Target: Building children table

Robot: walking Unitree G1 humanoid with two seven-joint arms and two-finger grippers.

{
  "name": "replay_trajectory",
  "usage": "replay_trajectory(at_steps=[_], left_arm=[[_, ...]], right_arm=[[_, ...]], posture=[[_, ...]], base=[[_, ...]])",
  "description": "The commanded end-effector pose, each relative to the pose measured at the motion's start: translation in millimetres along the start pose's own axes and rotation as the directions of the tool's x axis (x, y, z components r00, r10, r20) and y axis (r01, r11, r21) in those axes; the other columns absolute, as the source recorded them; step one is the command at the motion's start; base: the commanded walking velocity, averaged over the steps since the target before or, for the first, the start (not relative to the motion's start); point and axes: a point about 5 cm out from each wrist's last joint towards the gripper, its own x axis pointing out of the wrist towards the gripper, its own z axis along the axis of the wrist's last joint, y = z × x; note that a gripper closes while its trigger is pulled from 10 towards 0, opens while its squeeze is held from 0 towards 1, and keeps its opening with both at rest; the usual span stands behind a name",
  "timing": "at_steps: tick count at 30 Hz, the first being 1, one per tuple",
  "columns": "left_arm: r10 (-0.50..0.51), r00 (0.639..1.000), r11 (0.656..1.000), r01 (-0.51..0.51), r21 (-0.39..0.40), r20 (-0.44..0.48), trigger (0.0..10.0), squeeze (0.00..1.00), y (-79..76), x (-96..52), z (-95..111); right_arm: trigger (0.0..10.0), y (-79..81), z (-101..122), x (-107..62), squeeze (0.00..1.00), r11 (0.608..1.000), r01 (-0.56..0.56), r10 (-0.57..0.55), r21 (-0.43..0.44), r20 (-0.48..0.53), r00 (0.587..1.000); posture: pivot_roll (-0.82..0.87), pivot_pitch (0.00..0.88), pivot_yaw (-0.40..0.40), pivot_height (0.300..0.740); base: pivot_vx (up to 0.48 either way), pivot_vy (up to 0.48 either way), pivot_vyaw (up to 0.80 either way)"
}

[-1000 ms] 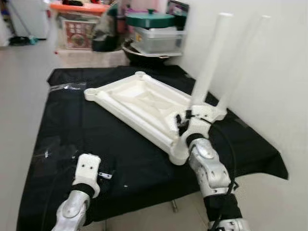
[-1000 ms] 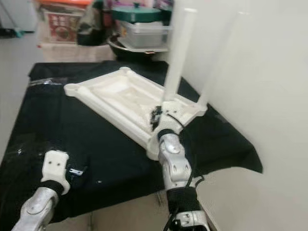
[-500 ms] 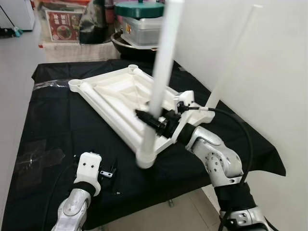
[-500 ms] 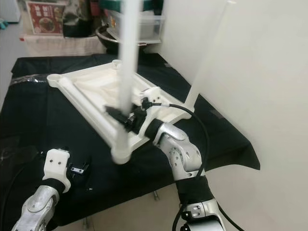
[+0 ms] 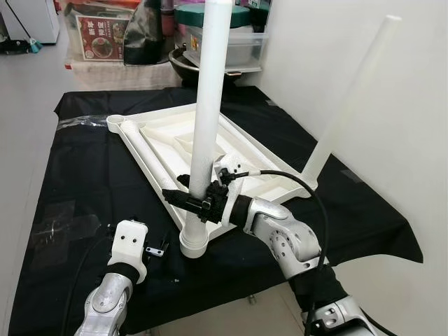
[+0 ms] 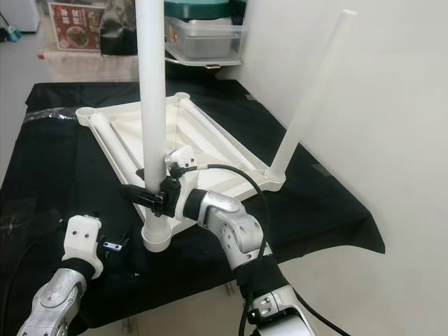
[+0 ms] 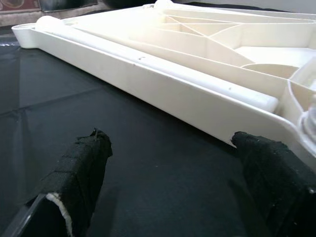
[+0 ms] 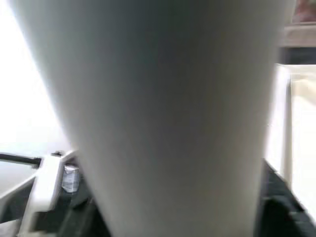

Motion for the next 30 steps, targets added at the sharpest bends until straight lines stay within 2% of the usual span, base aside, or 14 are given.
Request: replay_trajectory(at_steps=[1, 2, 5, 7, 9, 10, 11, 16, 17, 18, 22, 23, 26, 30], left_arm=[[-0.007, 1.000, 1.000, 0.007, -0.001, -0.017, 10.0, 0.00, -1.7, -1.7, -4.0], [-0.007, 1.000, 1.000, 0.007, -0.001, -0.017, 10.0, 0.00, -1.7, -1.7, -4.0], [-0.008, 1.000, 1.000, 0.008, -0.002, -0.019, 10.0, 0.00, -2.2, -2.4, -4.4], [-0.006, 1.000, 1.000, 0.006, -0.002, -0.021, 10.0, 0.00, -2.1, -3.3, -4.8], [-0.006, 1.000, 1.000, 0.006, -0.002, -0.022, 10.0, 0.00, -1.9, -3.5, -5.0], [-0.006, 1.000, 1.000, 0.006, -0.002, -0.022, 10.0, 0.00, -1.9, -3.5, -5.0], [-0.008, 1.000, 1.000, 0.008, -0.002, -0.025, 10.0, 0.00, -1.9, -3.6, -5.6], [-0.018, 0.999, 1.000, 0.018, -0.004, -0.027, 10.0, 0.00, -3.4, -3.0, -6.4], [-0.020, 0.999, 1.000, 0.020, -0.004, -0.028, 10.0, 0.00, -4.0, -2.8, -6.7], [-0.020, 0.999, 1.000, 0.020, -0.003, -0.028, 10.0, 0.00, -3.9, -2.5, -6.7], [-0.009, 1.000, 1.000, 0.009, -0.003, -0.025, 10.0, 0.00, -1.4, -2.0, -6.2], [-0.007, 1.000, 1.000, 0.007, -0.004, -0.025, 10.0, 0.00, -1.2, -1.8, -6.2], [-0.007, 1.000, 1.000, 0.007, -0.006, -0.024, 10.0, 0.00, -1.9, -1.3, -6.5], [-0.007, 1.000, 1.000, 0.007, -0.007, -0.022, 10.0, 0.00, -2.3, -0.9, -6.1]], right_arm=[[0.0, -10.8, -5.1, -1.2, 0.00, 0.993, 0.115, -0.116, -0.041, -0.032, 0.993], [0.0, -10.8, -5.1, -1.2, 0.00, 0.993, 0.115, -0.116, -0.041, -0.032, 0.993], [0.0, -59.9, -18.1, -28.6, 0.00, 0.743, 0.657, -0.669, -0.126, -0.115, 0.734], [0.0, -79.2, -29.2, -65.8, 0.00, 0.404, 0.900, -0.913, -0.164, -0.130, 0.386], [1.8, -75.3, -31.7, -72.8, 0.00, 0.352, 0.921, -0.934, -0.165, -0.124, 0.335], [1.8, -75.3, -31.7, -72.8, 0.00, 0.352, 0.921, -0.934, -0.165, -0.124, 0.335], [10.0, -67.0, -32.4, -70.6, 0.00, 0.370, 0.917, -0.927, -0.148, -0.122, 0.355], [10.0, -53.7, -21.4, -54.7, 0.00, 0.497, 0.863, -0.868, -0.089, -0.060, 0.493], [10.0, -50.9, -16.4, -49.6, 0.16, 0.536, 0.842, -0.844, -0.059, -0.027, 0.535], [10.0, -52.0, -8.8, -47.5, 1.00, 0.566, 0.823, -0.824, -0.045, 0.015, 0.567], [10.0, -63.5, 15.6, -40.9, 1.00, 0.634, 0.772, -0.768, -0.053, 0.075, 0.636], [10.0, -64.2, 21.7, -36.7, 0.00, 0.692, 0.720, -0.716, -0.045, 0.086, 0.693], [10.0, -58.5, 33.2, -30.7, 0.00, 0.857, 0.512, -0.503, -0.056, 0.118, 0.856], [10.0, -51.2, 37.9, -30.3, 0.00, 0.915, 0.395, -0.383, -0.078, 0.135, 0.914]], posture=[[0.15, 0.000, -0.140, 0.740], [0.15, 0.000, -0.140, 0.740], [0.14, 0.000, -0.141, 0.740], [0.14, 0.000, -0.139, 0.740], [0.13, 0.000, -0.133, 0.740], [0.13, 0.000, -0.133, 0.740], [0.12, 0.000, -0.125, 0.740], [0.12, 0.000, -0.119, 0.740], [0.12, 0.000, -0.119, 0.740], [0.12, 0.000, -0.122, 0.740], [0.13, 0.000, -0.130, 0.740], [0.13, 0.000, -0.132, 0.740], [0.13, 0.000, -0.136, 0.740], [0.14, 0.000, -0.140, 0.740]], base=[[0.000, 0.000, 0.00], [0.000, 0.000, 0.00], [0.000, 0.000, 0.00], [0.000, 0.000, 0.00], [0.000, 0.000, 0.00], [0.000, 0.000, 0.00], [0.000, 0.000, 0.00], [0.000, 0.000, 0.00], [0.000, 0.000, 0.00], [0.000, 0.000, 0.00], [0.000, 0.000, 0.00], [0.000, 0.000, 0.00], [0.000, 0.000, 0.00], [0.000, 0.000, 0.00]])
